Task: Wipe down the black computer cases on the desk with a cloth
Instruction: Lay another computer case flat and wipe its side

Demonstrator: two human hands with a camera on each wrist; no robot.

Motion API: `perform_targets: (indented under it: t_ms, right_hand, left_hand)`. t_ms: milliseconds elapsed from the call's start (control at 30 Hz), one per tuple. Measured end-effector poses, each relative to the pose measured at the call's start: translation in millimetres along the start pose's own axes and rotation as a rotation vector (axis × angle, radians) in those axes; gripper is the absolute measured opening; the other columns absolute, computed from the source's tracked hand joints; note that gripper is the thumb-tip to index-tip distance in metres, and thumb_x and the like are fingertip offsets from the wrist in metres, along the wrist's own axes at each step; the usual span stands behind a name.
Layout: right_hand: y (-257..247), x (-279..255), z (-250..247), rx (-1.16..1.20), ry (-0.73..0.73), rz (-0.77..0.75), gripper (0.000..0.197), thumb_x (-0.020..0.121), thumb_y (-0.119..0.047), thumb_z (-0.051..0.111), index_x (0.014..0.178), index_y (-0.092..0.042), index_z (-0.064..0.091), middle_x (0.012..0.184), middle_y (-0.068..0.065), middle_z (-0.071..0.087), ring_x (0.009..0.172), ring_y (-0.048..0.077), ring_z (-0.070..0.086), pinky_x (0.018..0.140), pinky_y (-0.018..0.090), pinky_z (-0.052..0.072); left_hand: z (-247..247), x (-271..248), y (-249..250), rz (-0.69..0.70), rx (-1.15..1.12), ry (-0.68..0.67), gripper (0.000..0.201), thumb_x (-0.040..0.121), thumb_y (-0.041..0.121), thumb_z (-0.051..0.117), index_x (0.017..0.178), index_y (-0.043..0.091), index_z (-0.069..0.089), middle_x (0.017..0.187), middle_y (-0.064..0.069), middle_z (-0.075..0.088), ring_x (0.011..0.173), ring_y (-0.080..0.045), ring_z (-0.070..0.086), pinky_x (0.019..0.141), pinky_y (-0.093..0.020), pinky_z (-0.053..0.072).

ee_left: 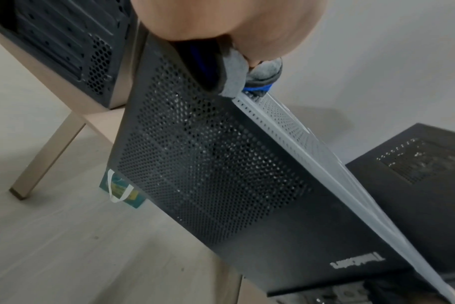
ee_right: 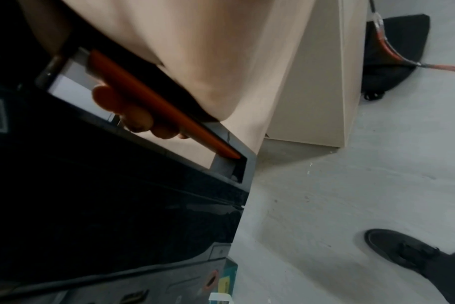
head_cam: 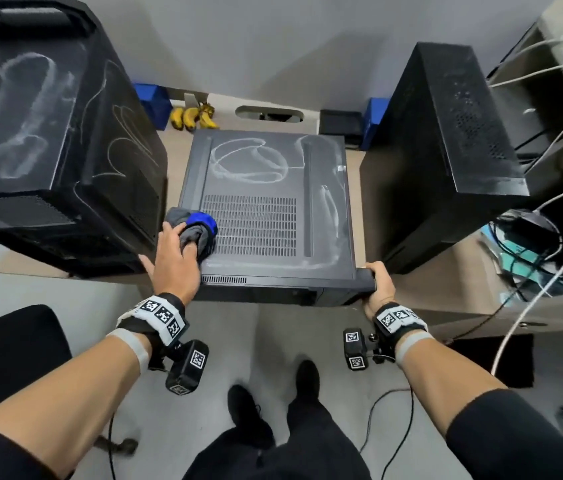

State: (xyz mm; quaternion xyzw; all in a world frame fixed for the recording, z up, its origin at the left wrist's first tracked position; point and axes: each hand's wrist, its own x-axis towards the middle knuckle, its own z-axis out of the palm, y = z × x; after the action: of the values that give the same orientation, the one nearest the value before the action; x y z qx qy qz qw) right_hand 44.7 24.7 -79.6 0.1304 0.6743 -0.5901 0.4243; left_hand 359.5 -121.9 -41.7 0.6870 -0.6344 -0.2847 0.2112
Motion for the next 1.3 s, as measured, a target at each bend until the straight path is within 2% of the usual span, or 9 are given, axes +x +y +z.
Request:
perform_targets:
  t_ms: [200,333,500,733,833,967,1100,1200,1300]
  right_hand:
    - [-10,-5,-6,-0.159,-0.103,-0.111,0.022,0.080,-0.029,0.062,0.070,-0.016,0.076,0.085,0.005,0.067,0.079,0.024,0.060,0.074,0.034,0.046]
    - [-7,-53,-18,-0.683,-0.028,-0.637,0.024,0.100,-0.021,0.047,0.116,-0.013,0.063,0.109,-0.003,0.059,0.105,0.015,0.051,0.089,0.027,0.036]
    - [-1,-93,-19,-0.961,-0.299,-1.236,0.025,0.092,-0.024,0.046,0.106,-0.014,0.064,0.105,-0.005,0.060,0.100,0.012,0.052,0.092,0.026,0.039]
    - [-2,-95,54,-1.121,-0.527,-1.187,0.038,0.088,-0.020,0.059,0.126,-0.015,0.059,0.125,0.004,0.053,0.119,0.017,0.047,0.107,0.040,0.039]
    - [12,-96,73,-1.211,-0.539,-1.083,0.070,0.086,-0.033,0.066,0.149,-0.018,0.039,0.157,0.012,0.018,0.147,0.025,0.017,0.123,0.039,0.018]
    - [31,-96,96,-1.489,-0.465,-0.987,0.091,0.085,-0.050,0.064,0.158,-0.022,0.015,0.163,0.016,-0.017,0.151,0.034,-0.017,0.122,0.046,-0.001]
    - [42,-98,121,-1.543,-0.431,-1.057,0.071,0.089,-0.037,0.056,0.152,-0.012,0.033,0.161,0.023,0.011,0.149,0.040,0.007,0.124,0.049,0.008]
    - [62,-116,158,-1.574,-0.620,-1.188,0.070,0.083,-0.037,0.045,0.146,-0.006,0.046,0.153,0.023,0.033,0.141,0.041,0.028,0.121,0.049,0.020]
    - [92,-143,207,-1.639,-0.853,-1.320,0.071,0.077,-0.036,0.044,0.142,-0.009,0.050,0.148,0.019,0.042,0.138,0.038,0.034,0.116,0.052,0.027]
  left_hand:
    - [4,-10,1,0.070,0.180,0.006,0.055,0.101,0.024,0.043,0.155,0.021,0.031,0.168,-0.002,0.015,0.155,-0.018,0.009,0.122,-0.056,-0.007]
    - [17,-36,9,0.203,0.340,-0.034,0.057,0.103,0.030,0.042,0.157,0.017,0.028,0.167,-0.006,0.016,0.154,-0.022,0.011,0.122,-0.053,0.002]
    - [41,-66,39,0.346,0.388,-0.191,0.067,0.103,0.036,0.038,0.160,0.013,0.013,0.168,-0.010,0.005,0.155,-0.026,0.003,0.124,-0.046,0.002]
    - [47,-69,84,0.380,0.177,-0.567,0.059,0.102,0.023,0.033,0.159,0.015,0.020,0.167,-0.007,0.015,0.155,-0.022,0.009,0.125,-0.043,0.008]
    - [12,-60,64,0.260,-0.215,-0.234,0.044,0.089,0.014,0.047,0.128,0.018,0.065,0.131,-0.003,0.066,0.125,-0.022,0.057,0.106,-0.027,0.040]
    - [-25,-39,17,0.013,-0.110,0.152,0.038,0.091,0.013,0.056,0.129,0.011,0.056,0.133,-0.011,0.054,0.125,-0.031,0.048,0.105,-0.036,0.035]
    - [-29,-11,-11,-0.214,-0.337,-0.171,0.055,0.105,0.045,0.037,0.146,0.009,0.040,0.140,-0.003,0.045,0.136,-0.021,0.039,0.111,-0.040,0.029]
    - [-5,25,-57,-0.365,-0.693,-0.353,0.099,0.084,0.087,0.033,0.157,0.020,0.030,0.151,0.010,0.034,0.137,-0.006,0.035,0.121,-0.037,0.022]
    - [-17,23,-61,-0.419,-0.814,-0.443,0.091,0.084,0.088,0.027,0.147,0.024,0.048,0.144,-0.001,0.056,0.128,-0.010,0.056,0.109,-0.033,0.042]
